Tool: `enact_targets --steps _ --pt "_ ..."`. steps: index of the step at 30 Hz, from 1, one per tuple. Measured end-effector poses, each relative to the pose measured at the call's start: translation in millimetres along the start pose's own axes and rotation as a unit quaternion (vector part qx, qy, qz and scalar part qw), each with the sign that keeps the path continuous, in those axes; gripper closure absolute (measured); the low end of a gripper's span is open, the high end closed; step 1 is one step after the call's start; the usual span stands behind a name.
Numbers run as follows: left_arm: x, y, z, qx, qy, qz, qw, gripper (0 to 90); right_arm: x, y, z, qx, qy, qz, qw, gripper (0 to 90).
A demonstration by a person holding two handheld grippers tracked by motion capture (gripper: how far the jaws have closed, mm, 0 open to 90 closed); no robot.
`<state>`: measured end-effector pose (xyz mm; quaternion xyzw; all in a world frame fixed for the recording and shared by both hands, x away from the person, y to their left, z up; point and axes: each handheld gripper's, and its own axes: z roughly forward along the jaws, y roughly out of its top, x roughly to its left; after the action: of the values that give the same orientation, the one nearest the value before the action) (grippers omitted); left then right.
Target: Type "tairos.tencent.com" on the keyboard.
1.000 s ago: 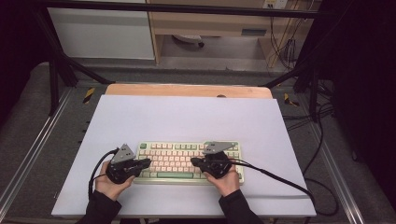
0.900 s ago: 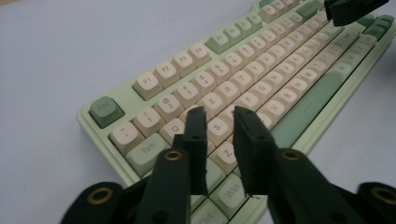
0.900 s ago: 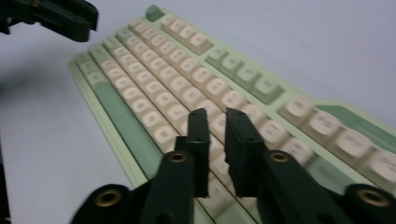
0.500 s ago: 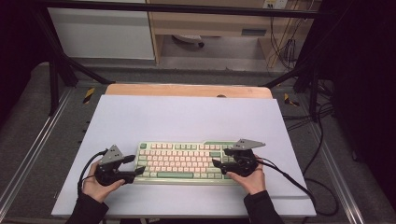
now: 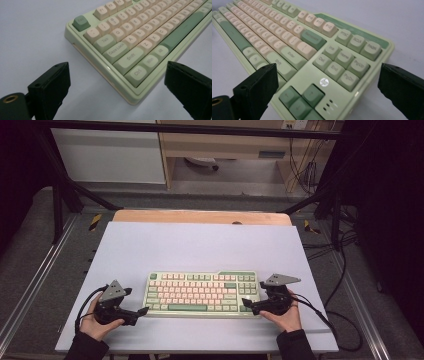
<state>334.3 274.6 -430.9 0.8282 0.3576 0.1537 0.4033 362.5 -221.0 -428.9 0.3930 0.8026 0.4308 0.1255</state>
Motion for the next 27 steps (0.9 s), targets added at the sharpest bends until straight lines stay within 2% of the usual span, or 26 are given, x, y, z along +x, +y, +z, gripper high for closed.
enact_targets --steps 5,9,12,16,27 --pt "3.2 -5.1 -1.1 -0.002 0.004 -0.007 1.0000 6.1 -8.4 -12.8 -9.6 -0.007 0.001 0.013 0.9999 1.4" --pt "5.1 -9.5 -1.9 0.001 0.007 -0.012 0.9999 6.1 -12.7 -20.5 -15.6 -0.006 0.003 0.012 0.9999 0.5" --pt "6.4 -11.7 -3.9 0.000 0.008 -0.011 0.9999 6.1 -15.1 -24.6 -19.0 -0.004 -0.004 0.011 0.9999 0.5" --pt "7.5 -14.6 -4.3 -0.002 0.009 -0.016 0.9998 6.1 -17.7 -31.6 -23.4 -0.011 0.003 0.013 0.9998 0.5" --pt "7.1 -18.8 -1.4 0.009 0.004 -0.011 0.9999 6.1 -22.7 -40.6 -27.8 -0.008 -0.002 0.015 0.9999 0.5"
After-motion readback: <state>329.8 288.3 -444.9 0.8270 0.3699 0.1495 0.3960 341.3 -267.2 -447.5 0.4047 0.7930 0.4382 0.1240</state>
